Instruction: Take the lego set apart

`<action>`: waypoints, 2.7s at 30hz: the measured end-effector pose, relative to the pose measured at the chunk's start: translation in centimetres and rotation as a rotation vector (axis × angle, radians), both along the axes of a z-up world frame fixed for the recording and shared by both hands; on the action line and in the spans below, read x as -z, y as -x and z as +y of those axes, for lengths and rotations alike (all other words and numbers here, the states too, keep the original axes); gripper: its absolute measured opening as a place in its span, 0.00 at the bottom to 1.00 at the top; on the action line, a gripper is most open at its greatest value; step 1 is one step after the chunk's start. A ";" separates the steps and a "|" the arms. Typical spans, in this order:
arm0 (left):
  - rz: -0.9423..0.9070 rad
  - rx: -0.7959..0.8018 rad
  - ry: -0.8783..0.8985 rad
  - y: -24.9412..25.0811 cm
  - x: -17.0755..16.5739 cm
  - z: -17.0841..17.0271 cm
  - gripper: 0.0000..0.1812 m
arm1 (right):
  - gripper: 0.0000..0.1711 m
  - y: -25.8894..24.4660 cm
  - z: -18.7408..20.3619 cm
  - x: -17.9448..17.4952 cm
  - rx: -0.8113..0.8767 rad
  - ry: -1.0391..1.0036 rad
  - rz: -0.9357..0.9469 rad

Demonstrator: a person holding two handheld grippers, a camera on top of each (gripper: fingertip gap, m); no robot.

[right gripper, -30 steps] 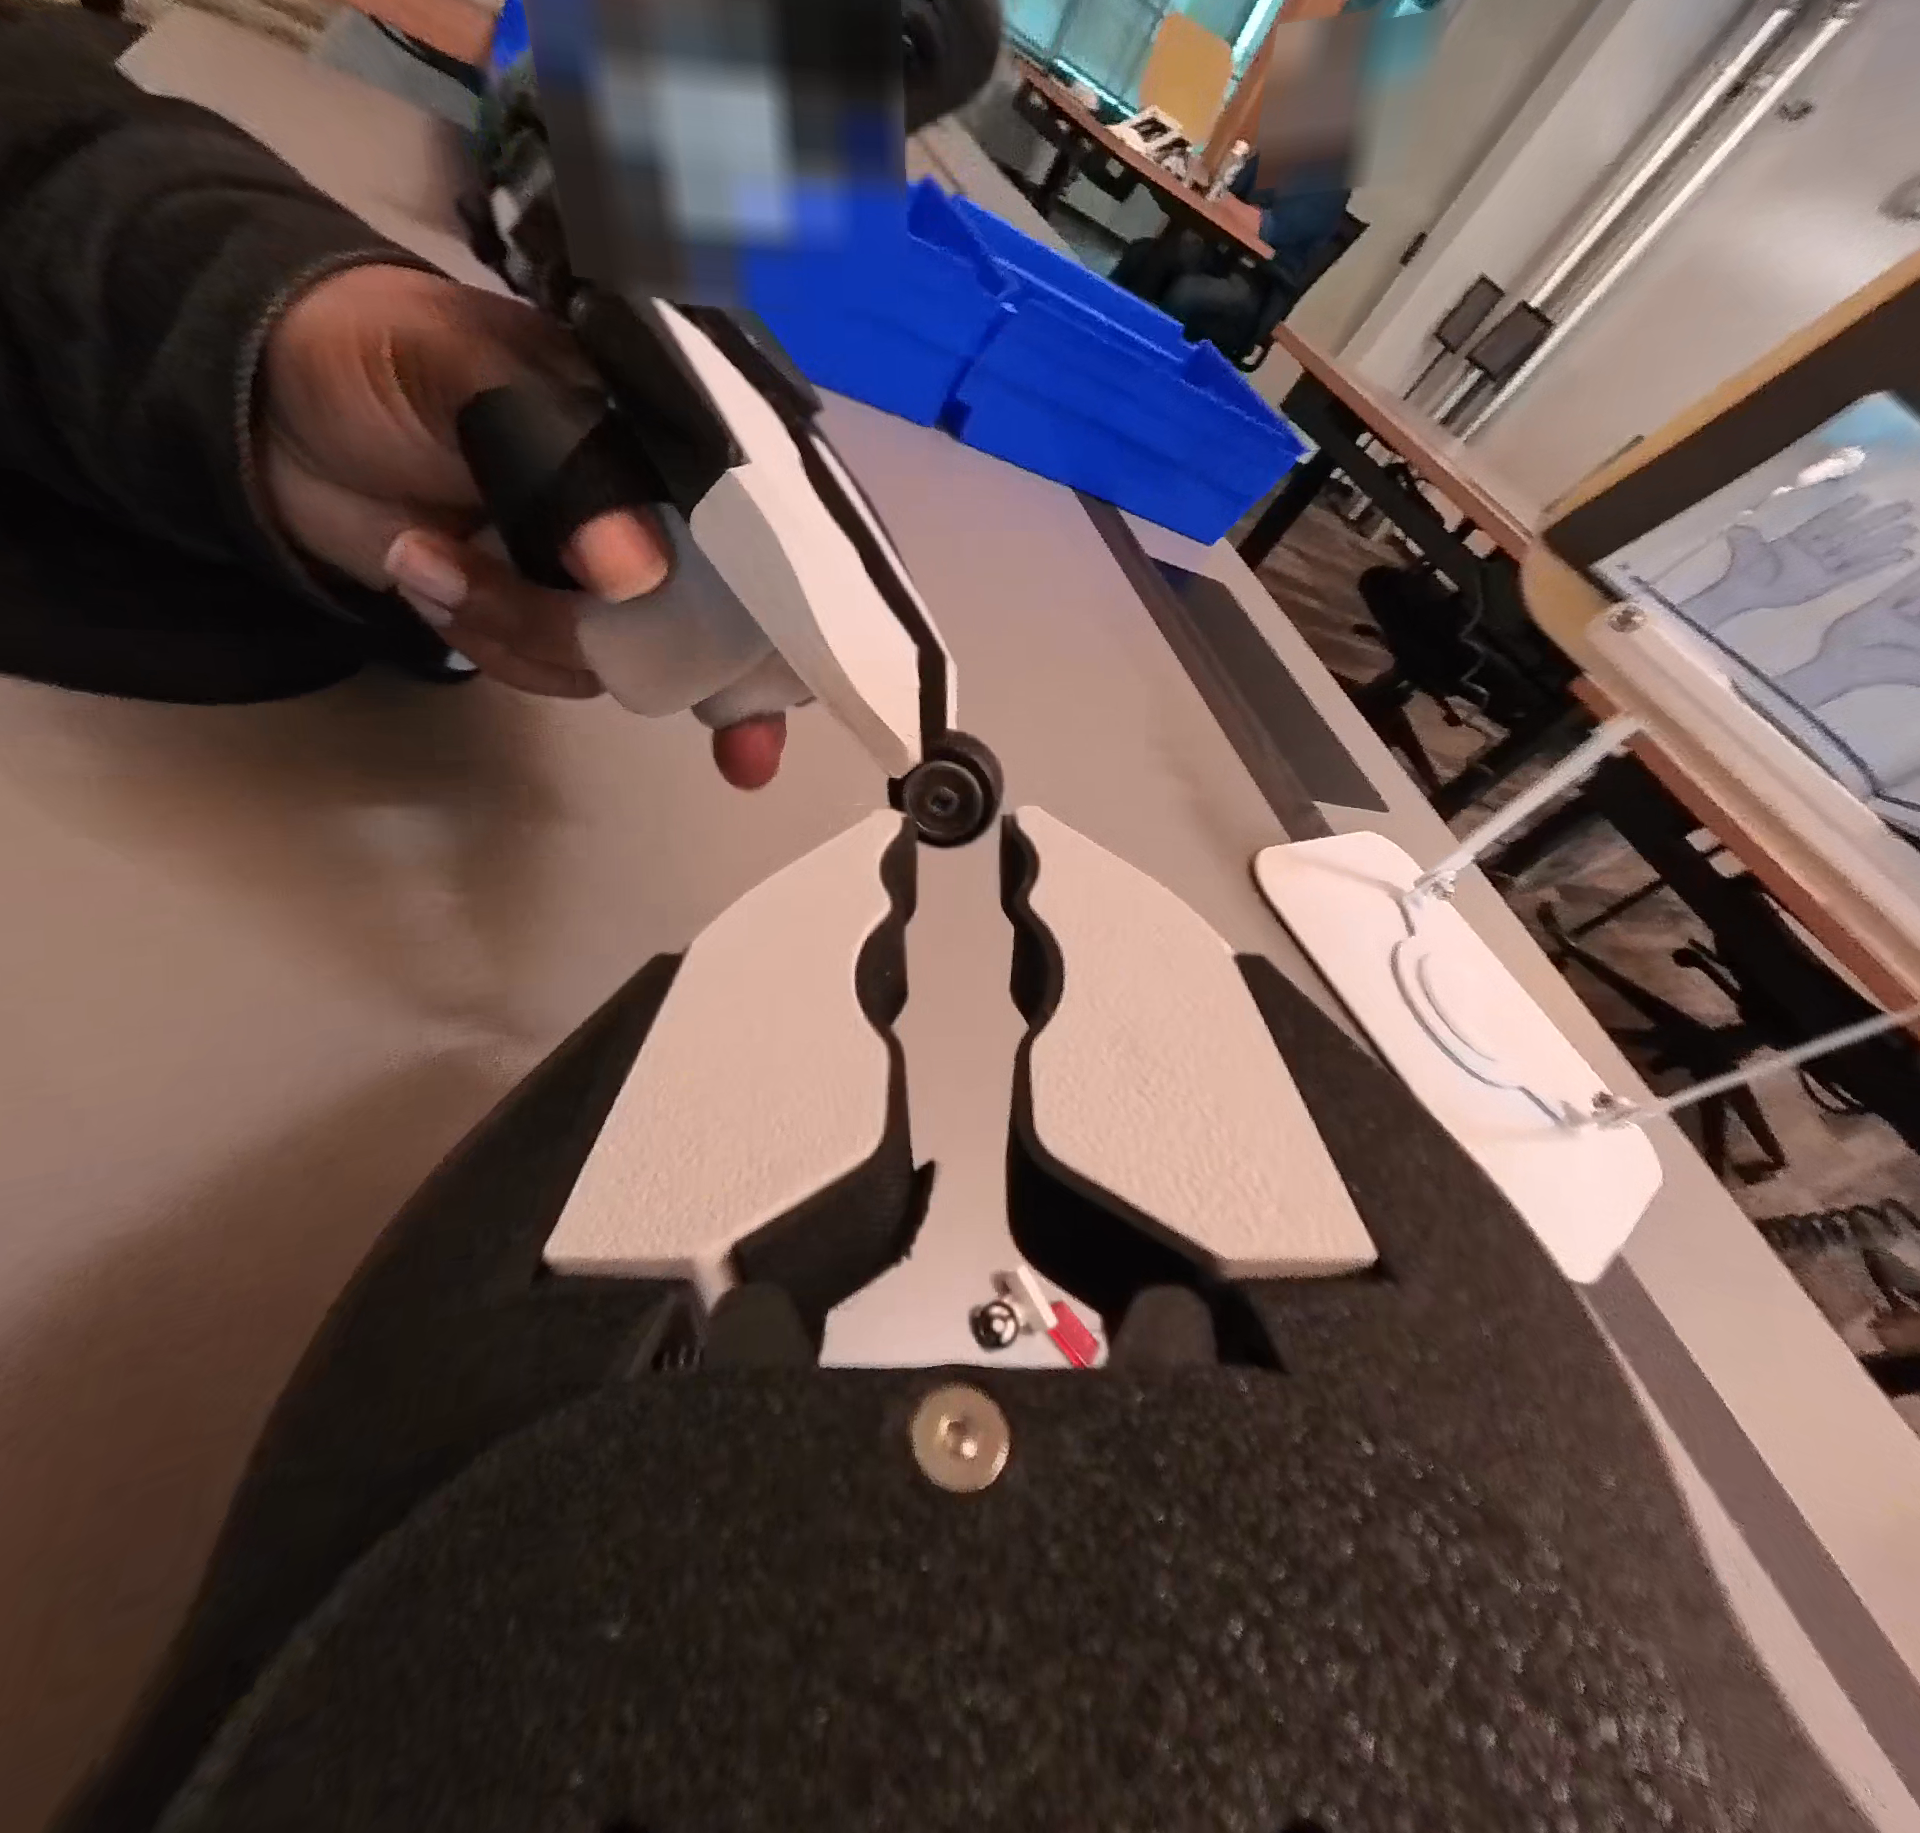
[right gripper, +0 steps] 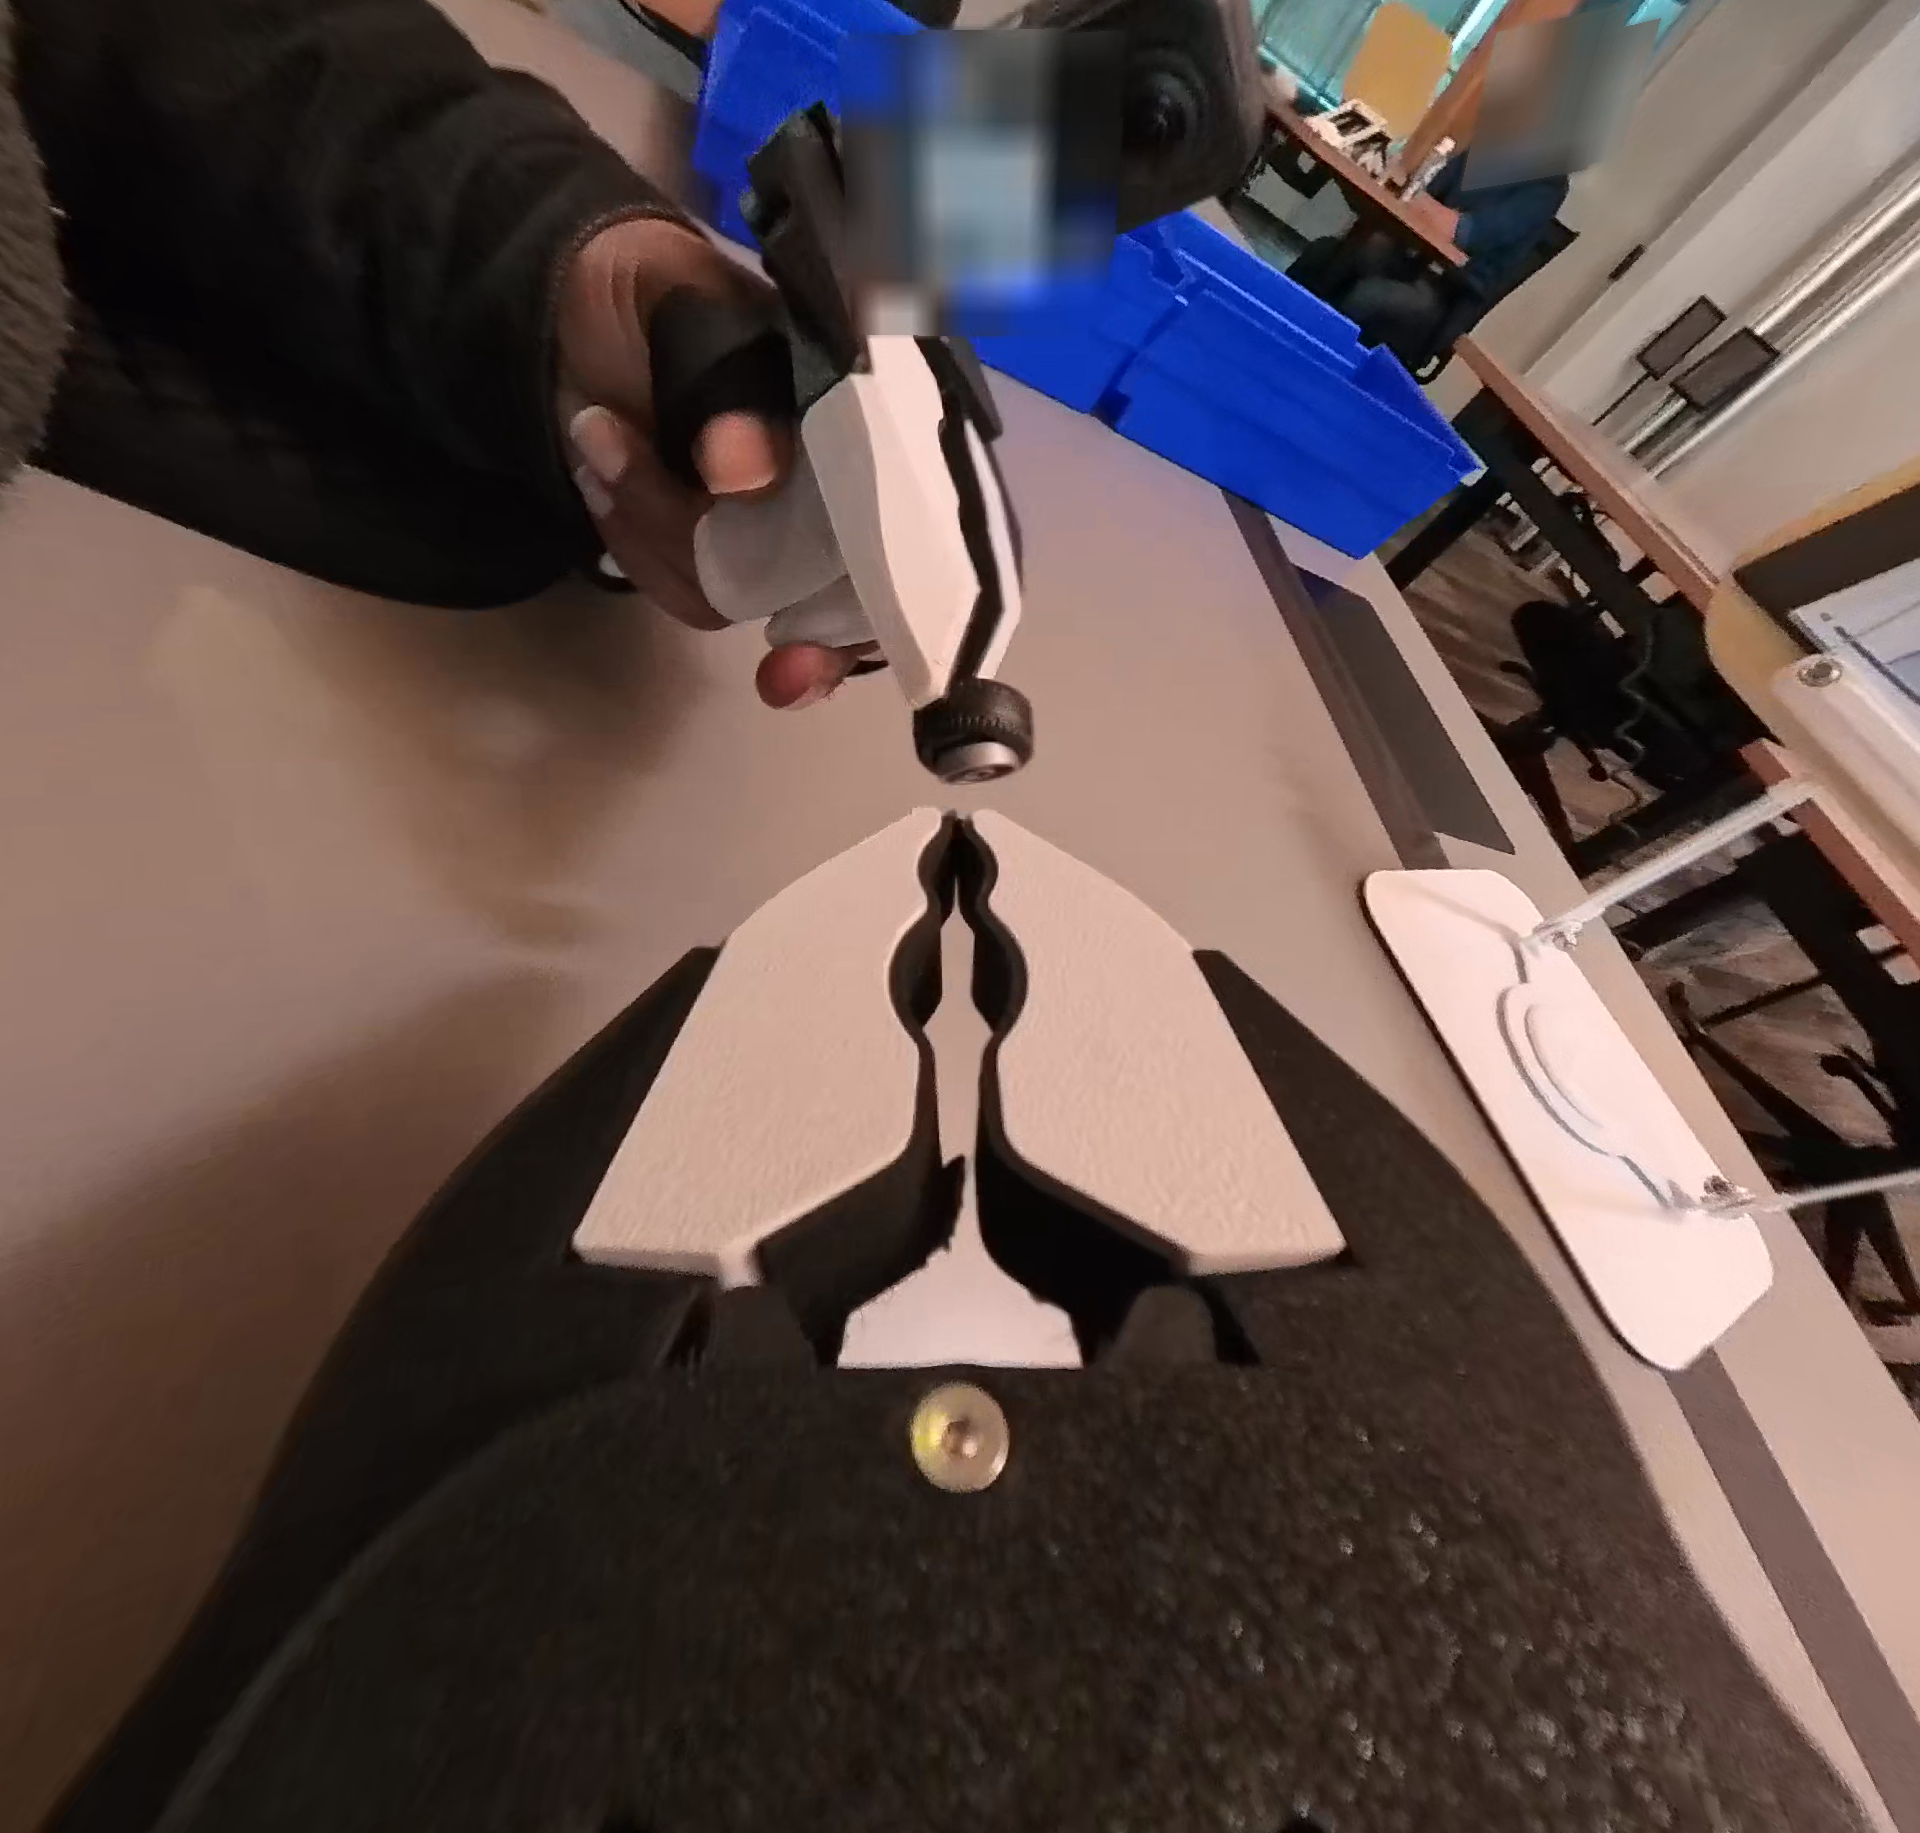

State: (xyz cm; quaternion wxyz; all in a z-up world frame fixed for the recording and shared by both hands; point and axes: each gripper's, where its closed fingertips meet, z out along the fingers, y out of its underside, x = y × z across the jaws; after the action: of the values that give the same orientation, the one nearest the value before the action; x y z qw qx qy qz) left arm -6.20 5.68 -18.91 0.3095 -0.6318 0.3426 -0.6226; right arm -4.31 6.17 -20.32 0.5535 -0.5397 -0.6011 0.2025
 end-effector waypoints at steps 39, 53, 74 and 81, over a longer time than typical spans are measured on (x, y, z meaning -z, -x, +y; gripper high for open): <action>-0.036 0.159 0.227 -0.9 1.5 -1.5 0.01 | 0.08 1.3 -0.2 2.3 0.018 -0.003 -0.211; -0.053 0.102 0.238 0.2 1.4 -0.1 0.01 | 0.00 0.0 1.3 2.4 0.086 -0.038 -0.202; -0.077 0.170 0.365 -0.2 2.1 -0.7 0.00 | 0.08 2.8 0.2 2.5 0.121 -0.103 -0.198; -0.153 0.222 0.412 0.0 1.1 -1.0 0.00 | 0.08 2.4 -0.3 1.5 0.063 -0.106 -0.130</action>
State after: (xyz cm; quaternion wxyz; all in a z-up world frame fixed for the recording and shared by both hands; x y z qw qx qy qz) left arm -6.21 4.72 -19.98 0.1289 -0.5911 0.2514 -0.7555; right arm -6.74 5.89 -21.85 0.5471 -0.5404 -0.6284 0.1173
